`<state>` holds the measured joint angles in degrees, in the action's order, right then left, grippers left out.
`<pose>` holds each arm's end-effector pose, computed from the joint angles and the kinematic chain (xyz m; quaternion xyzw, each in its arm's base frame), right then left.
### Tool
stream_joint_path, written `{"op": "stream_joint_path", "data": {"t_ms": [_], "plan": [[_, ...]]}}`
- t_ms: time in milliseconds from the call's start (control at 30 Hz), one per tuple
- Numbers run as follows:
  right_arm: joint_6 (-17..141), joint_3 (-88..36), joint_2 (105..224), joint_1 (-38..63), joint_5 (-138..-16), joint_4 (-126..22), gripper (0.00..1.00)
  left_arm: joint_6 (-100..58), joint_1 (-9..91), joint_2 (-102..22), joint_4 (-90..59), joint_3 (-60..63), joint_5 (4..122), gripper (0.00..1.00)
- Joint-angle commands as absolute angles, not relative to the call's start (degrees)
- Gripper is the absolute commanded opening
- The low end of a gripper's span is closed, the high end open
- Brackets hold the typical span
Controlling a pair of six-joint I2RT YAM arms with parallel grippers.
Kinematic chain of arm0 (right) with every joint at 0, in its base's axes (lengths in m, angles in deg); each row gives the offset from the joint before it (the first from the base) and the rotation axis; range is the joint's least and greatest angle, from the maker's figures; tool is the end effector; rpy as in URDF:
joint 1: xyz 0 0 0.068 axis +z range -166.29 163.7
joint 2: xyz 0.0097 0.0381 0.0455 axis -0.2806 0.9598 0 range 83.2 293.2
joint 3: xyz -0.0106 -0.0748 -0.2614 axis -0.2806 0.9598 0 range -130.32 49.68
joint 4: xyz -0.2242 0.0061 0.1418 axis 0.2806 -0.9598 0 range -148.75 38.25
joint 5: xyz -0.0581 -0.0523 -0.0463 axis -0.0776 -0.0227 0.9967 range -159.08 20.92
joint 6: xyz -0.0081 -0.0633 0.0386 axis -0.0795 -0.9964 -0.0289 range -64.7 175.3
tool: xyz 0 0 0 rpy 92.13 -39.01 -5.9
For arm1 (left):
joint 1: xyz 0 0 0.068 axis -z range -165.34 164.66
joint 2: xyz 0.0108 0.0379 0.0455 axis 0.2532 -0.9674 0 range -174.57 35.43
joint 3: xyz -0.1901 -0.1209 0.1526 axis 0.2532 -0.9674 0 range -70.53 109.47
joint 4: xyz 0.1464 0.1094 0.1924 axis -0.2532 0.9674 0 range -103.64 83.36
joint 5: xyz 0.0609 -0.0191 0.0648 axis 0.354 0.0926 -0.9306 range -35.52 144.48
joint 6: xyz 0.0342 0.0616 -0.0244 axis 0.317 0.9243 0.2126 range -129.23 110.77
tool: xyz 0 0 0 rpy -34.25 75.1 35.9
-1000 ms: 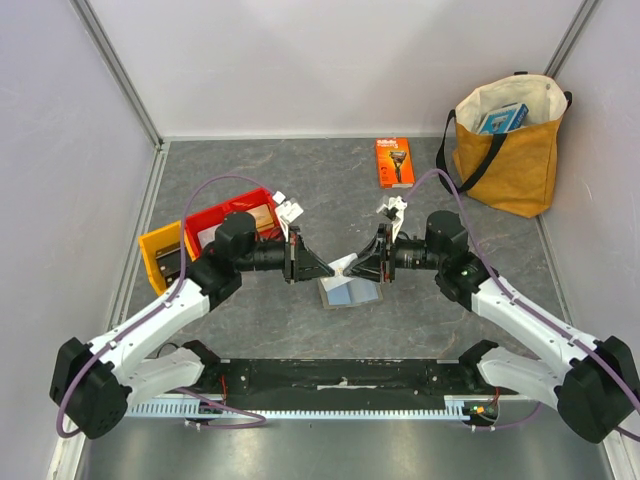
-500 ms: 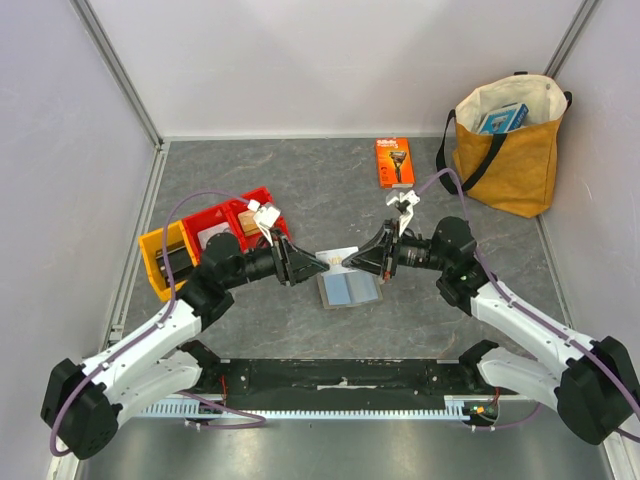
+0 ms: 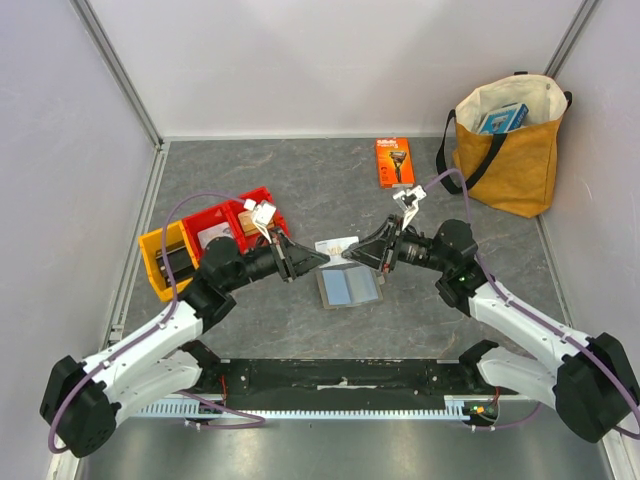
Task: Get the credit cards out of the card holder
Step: Place the credit card in the storage box.
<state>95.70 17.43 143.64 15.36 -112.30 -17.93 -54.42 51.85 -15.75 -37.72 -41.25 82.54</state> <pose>0.1964 0.1713 0.2893 -0.2246 0.6433 0.6052 0.4117 0.1716 -0.1672 0.2863 0.1273 0.6833 -0.5868 0.4153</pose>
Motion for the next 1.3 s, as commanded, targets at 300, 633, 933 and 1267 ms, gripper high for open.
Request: {"op": "stream_joint_path", "data": {"t_ms": [300, 633, 933, 1267], "plan": [[78.42, 14.09, 136.99, 15.70, -96.08, -42.16, 0.97, -50.19, 41.67, -7.64, -3.83, -34.60, 59.68, 0.02], [72.53, 15.76, 133.03, 15.70, -89.12, -47.71, 0.98, -39.74, 18.73, -12.46, 20.19, -24.66, 57.02, 0.02], [71.82, 17.08, 130.31, 15.70, -90.88, -47.27, 0.98, -33.75, 5.62, -26.61, 19.85, -17.01, 61.77, 0.02], [71.39, 16.81, 129.69, 15.70, -92.28, -47.71, 0.98, -32.61, 5.08, -43.40, 13.17, -11.12, 66.26, 0.02]]}}
